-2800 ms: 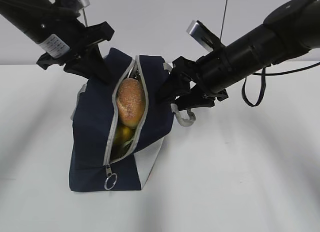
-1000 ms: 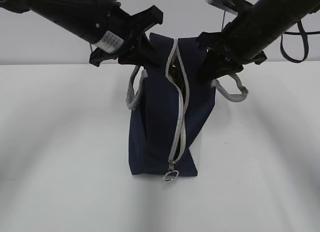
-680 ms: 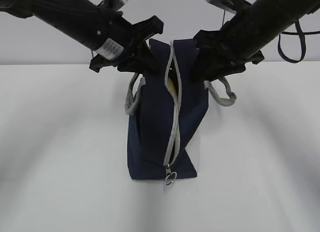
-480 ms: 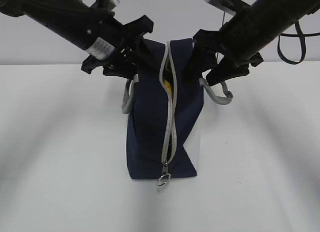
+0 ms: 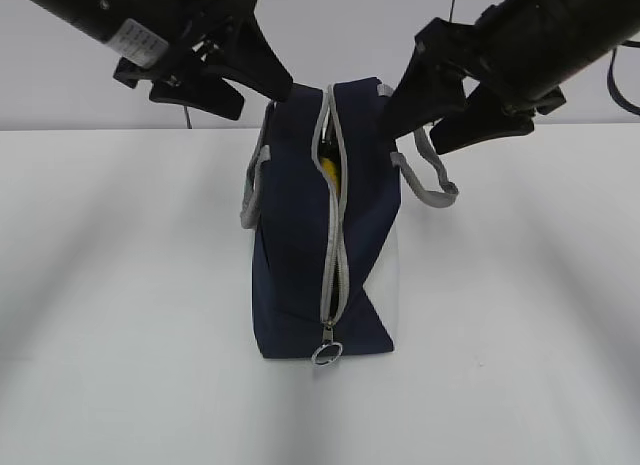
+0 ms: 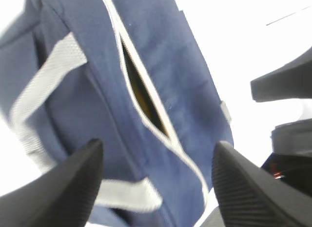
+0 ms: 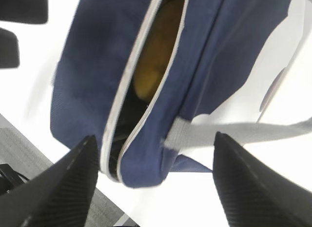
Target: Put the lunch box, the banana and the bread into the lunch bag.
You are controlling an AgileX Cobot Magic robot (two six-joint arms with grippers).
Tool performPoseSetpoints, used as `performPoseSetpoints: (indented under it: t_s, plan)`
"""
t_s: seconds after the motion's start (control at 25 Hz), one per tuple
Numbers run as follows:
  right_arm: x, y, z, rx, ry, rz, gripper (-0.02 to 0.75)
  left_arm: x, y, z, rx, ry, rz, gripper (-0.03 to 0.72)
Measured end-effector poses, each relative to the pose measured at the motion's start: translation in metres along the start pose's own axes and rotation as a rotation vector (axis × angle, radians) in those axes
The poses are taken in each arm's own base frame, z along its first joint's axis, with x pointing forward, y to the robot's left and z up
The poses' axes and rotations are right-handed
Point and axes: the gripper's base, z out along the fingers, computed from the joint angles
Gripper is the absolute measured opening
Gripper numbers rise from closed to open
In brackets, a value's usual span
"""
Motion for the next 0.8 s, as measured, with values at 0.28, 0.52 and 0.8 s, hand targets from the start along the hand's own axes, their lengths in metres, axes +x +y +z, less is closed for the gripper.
performPoseSetpoints:
  t_s: [0.28, 0.52, 0.8]
  plan:
    - [0.060, 0.013, -0.008, -0.047, -0.088, -0.115, 0.540, 0.012, -0.009, -0.019, -0.041, 0.012, 0.059, 0.477]
    - [0.106, 0.020, 0.005, -0.177, -0.132, -0.241, 0.541, 0.037, -0.011, -0.013, -0.046, 0.047, 0.074, 0.470]
    - [0.152, 0.016, 0.029, -0.286, -0.105, -0.412, 0.541, 0.059, -0.019, -0.024, -0.057, 0.016, 0.141, 0.459]
